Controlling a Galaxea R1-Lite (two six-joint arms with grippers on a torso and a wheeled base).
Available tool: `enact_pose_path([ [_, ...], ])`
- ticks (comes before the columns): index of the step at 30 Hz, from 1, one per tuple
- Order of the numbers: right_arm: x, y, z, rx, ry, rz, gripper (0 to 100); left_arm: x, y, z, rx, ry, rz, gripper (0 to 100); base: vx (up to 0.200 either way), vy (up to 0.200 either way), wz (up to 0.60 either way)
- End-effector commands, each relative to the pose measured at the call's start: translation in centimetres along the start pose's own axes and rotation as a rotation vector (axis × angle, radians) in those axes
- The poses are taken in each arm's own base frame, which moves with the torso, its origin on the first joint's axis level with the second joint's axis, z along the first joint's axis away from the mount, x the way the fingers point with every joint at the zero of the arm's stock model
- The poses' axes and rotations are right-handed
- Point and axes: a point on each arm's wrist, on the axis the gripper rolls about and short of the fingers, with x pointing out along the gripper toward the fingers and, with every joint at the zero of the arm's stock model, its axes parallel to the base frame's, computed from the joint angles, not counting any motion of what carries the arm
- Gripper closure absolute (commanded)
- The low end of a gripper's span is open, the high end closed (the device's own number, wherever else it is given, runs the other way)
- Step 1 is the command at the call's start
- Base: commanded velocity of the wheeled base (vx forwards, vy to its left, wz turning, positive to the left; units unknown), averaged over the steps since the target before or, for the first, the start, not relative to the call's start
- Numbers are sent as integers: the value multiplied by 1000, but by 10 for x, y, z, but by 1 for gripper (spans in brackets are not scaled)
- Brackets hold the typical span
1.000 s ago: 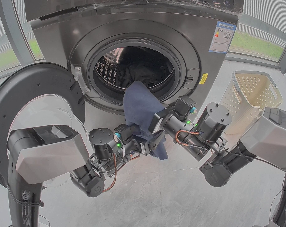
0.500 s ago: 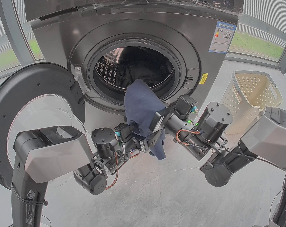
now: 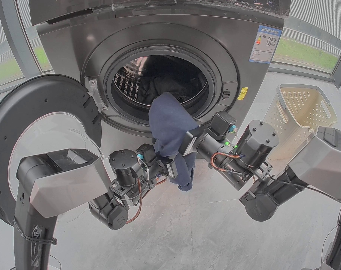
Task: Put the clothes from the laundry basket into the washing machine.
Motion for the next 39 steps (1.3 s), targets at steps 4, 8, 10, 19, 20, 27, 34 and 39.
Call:
enact_pose_path([
  [4,-1,-20,9,-15,-19,-49,100,-13,-4,23,2,-19,-3,100,0,0,0],
  [8,-11,-44,12,-33,-1,-114,100,-26,-7,33,3,-9,-3,100,0,0,0],
  [10,-15,-52,11,-37,8,-135,100,-30,-7,38,5,-14,-1,100,0,0,0],
  [19,-28,-53,-3,-34,73,-146,100,-34,-11,60,9,-69,-10,100,0,0,0],
  [20,-28,-53,-3,-34,73,-146,100,-34,-11,60,9,-69,-10,100,0,0,0],
  [27,-27,-52,-3,-31,69,-142,100,-37,-8,69,14,-88,0,100,0,0,0],
  [34,-28,-50,-2,-33,69,-172,100,-38,-8,69,13,-88,2,100,0,0,0],
  [39,-30,-43,7,-14,49,-162,0,-38,-8,70,13,-90,4,100,0,0,0],
])
